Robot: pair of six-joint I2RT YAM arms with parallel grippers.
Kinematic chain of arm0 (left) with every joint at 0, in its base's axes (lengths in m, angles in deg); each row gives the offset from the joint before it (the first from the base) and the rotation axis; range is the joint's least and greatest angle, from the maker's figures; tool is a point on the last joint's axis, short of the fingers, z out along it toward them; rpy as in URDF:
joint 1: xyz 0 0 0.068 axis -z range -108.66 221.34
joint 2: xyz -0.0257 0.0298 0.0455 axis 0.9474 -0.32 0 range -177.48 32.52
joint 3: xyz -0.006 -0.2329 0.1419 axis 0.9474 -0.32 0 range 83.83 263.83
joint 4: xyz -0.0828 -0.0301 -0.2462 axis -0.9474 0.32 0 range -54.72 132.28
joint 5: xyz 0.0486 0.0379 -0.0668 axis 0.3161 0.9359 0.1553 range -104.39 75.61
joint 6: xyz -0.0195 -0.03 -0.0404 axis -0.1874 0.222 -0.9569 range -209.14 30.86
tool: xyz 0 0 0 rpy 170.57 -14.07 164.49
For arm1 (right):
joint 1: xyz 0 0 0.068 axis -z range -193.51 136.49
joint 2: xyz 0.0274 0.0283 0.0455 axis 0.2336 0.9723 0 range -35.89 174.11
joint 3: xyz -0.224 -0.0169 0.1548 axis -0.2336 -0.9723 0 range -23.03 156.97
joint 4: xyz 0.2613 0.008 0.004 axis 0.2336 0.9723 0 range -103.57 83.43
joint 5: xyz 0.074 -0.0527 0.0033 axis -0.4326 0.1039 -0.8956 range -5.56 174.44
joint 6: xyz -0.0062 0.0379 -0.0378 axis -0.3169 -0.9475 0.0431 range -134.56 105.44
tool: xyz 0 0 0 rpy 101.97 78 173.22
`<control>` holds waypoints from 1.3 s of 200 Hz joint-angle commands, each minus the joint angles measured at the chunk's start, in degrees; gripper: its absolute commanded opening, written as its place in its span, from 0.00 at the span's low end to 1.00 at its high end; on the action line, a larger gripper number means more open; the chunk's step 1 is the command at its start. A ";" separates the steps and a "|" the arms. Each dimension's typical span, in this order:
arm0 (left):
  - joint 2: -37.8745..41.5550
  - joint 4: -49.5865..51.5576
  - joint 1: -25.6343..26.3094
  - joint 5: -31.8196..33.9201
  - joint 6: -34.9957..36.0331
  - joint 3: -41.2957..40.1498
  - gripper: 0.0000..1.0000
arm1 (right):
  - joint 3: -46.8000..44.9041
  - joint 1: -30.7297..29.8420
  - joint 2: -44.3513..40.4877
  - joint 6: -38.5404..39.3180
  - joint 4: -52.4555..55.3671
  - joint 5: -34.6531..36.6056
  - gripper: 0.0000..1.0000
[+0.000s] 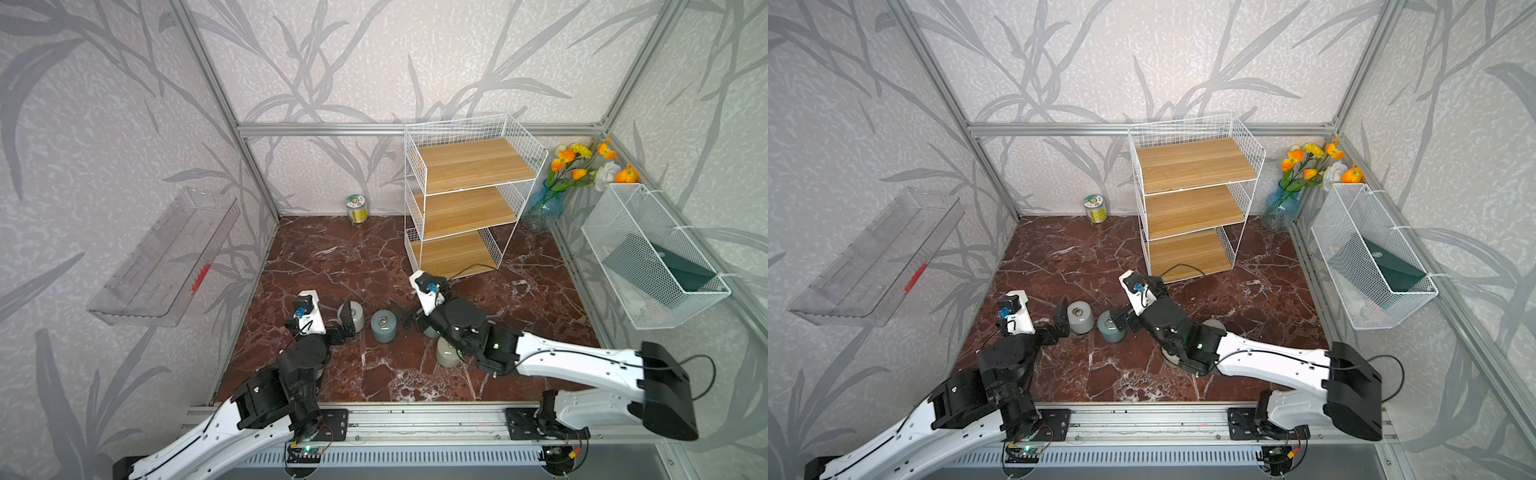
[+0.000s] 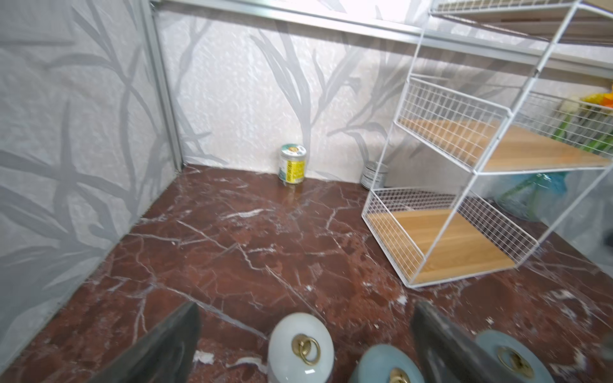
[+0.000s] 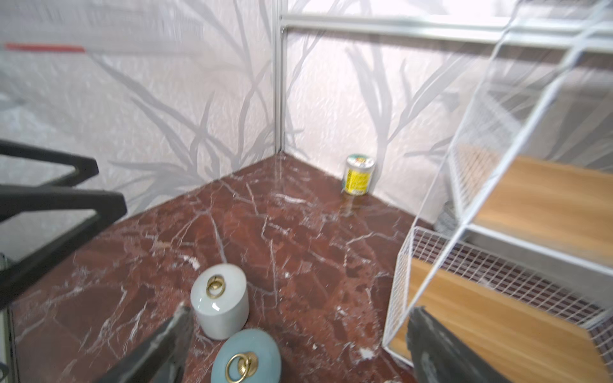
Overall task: Remove the tea canisters from the shelf
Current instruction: Reset both arms
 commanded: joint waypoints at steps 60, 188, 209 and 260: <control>-16.19 -14.33 -33.44 -28.45 7.19 -2.47 1.00 | -10.04 18.39 -23.52 0.40 15.05 11.97 0.99; -47.13 -56.50 -54.44 -39.51 16.17 -14.50 1.00 | -26.59 47.14 9.30 6.49 -23.66 6.63 0.99; -51.96 -60.22 -55.03 -41.76 16.63 -12.85 1.00 | -26.99 48.72 12.47 7.65 -28.93 3.77 0.99; -64.49 -65.99 -55.40 -50.83 17.25 -8.51 1.00 | -27.91 54.18 19.17 4.82 -34.87 -7.28 0.99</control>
